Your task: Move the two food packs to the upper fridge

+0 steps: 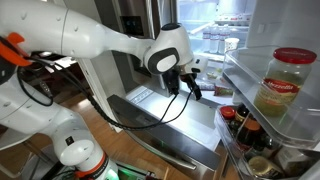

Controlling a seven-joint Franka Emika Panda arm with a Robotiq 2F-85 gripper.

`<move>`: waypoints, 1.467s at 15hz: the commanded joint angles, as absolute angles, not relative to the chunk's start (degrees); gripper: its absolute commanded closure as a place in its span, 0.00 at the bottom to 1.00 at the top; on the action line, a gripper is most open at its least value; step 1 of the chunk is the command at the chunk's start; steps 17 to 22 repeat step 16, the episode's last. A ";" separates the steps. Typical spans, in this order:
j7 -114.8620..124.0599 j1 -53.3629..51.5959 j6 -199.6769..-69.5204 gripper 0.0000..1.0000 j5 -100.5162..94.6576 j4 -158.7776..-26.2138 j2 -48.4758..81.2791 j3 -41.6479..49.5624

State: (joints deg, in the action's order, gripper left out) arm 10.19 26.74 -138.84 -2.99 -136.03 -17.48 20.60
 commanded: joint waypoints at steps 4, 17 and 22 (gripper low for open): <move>9.68 27.95 -142.88 0.00 -2.65 -142.45 -32.56 19.96; 10.32 28.45 -141.40 0.00 -0.94 -140.38 -35.14 19.73; 10.32 28.45 -141.40 0.00 -0.94 -140.38 -35.14 19.73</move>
